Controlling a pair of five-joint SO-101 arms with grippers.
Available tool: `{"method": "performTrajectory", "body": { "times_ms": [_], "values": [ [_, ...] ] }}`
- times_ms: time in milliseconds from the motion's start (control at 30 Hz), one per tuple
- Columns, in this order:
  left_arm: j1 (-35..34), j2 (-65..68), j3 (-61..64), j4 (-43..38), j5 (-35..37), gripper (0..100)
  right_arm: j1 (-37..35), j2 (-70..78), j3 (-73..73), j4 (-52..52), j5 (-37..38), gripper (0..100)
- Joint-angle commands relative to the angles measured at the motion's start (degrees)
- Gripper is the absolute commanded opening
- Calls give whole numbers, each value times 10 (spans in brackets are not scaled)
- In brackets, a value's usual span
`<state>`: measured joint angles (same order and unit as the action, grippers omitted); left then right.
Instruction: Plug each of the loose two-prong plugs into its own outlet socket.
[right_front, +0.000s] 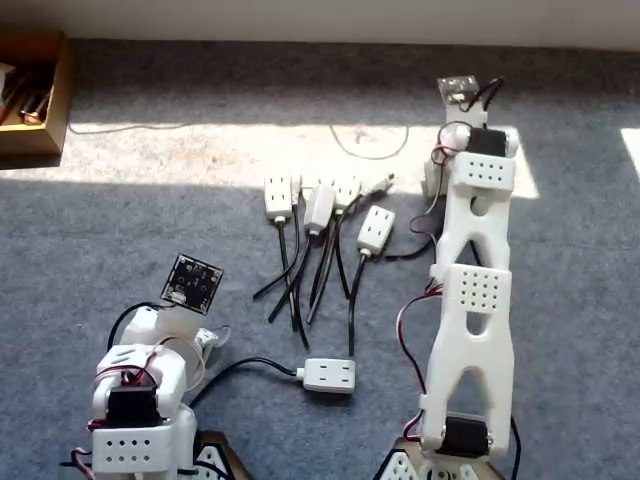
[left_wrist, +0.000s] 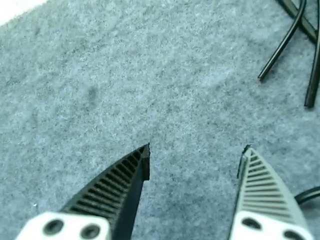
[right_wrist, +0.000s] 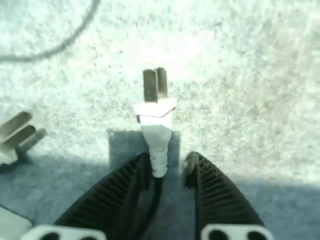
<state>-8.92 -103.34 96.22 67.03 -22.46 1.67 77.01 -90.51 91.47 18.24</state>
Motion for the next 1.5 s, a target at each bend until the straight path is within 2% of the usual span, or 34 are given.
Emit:
{"method": "performTrajectory", "body": {
  "times_ms": [0, 167, 433, 533, 633, 767, 833, 933, 1033, 1233, 1367, 1467],
  "values": [
    [-7, 2, 10, -8, 2, 288, -9, -13, -25, 24, 33, 97],
    [-7, 2, 10, -8, 2, 288, -20, -16, -30, 47, 32, 1],
    [-7, 2, 10, -8, 2, 288, -29, -31, -94, 49, 35, 7],
    [-7, 2, 10, -8, 2, 288, -25, -31, -72, 97, 35, 6],
    [-7, 2, 10, -8, 2, 288, 24, -31, 0, 97, 40, 5],
    [-6, 0, 10, -11, 2, 288, 79, -40, 87, 98, 116, 5],
    [0, 0, 10, -11, 2, 288, 92, -65, 122, 99, 128, 5],
    [0, 0, 10, -11, 2, 288, 95, -135, 212, 99, 127, 5],
    [0, 0, 10, -11, 2, 288, 65, -251, 320, 98, 108, 5],
    [0, 1, 10, -10, 2, 288, -52, -564, 628, 97, 104, 5],
    [0, 1, 10, -9, 2, 288, -128, -778, 900, 95, 193, 5],
    [0, 1, 10, -8, 2, 288, -126, -931, 1084, 65, 284, 5]
  ]
}}
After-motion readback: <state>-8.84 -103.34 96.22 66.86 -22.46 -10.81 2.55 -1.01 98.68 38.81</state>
